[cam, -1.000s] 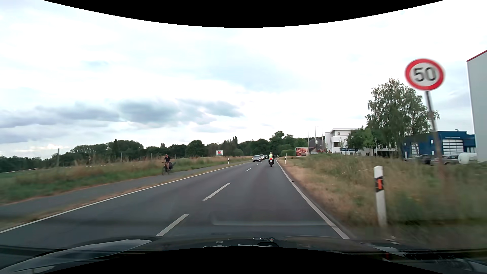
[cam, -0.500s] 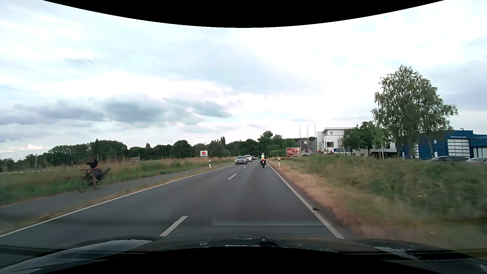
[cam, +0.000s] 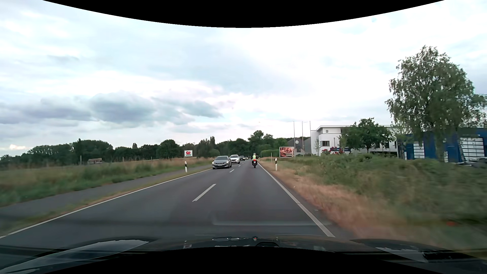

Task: Follow the waypoints while adhering to traffic rules and regulations

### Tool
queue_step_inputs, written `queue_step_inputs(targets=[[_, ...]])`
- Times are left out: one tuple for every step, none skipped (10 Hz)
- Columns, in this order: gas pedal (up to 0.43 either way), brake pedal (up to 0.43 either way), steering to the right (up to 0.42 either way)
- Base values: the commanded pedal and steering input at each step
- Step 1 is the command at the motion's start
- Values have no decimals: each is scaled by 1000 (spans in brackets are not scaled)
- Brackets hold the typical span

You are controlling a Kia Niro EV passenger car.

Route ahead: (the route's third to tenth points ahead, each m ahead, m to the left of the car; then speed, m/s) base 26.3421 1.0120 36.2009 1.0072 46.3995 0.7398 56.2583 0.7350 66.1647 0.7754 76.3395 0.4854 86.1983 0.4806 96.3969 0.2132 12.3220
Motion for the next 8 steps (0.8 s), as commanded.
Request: queue_step_inputs(targets=[[189,0,11],[189,0,9],[189,0,6],[197,0,4],[209,0,3],[220,0,3],[220,0,3],[220,0,2]])
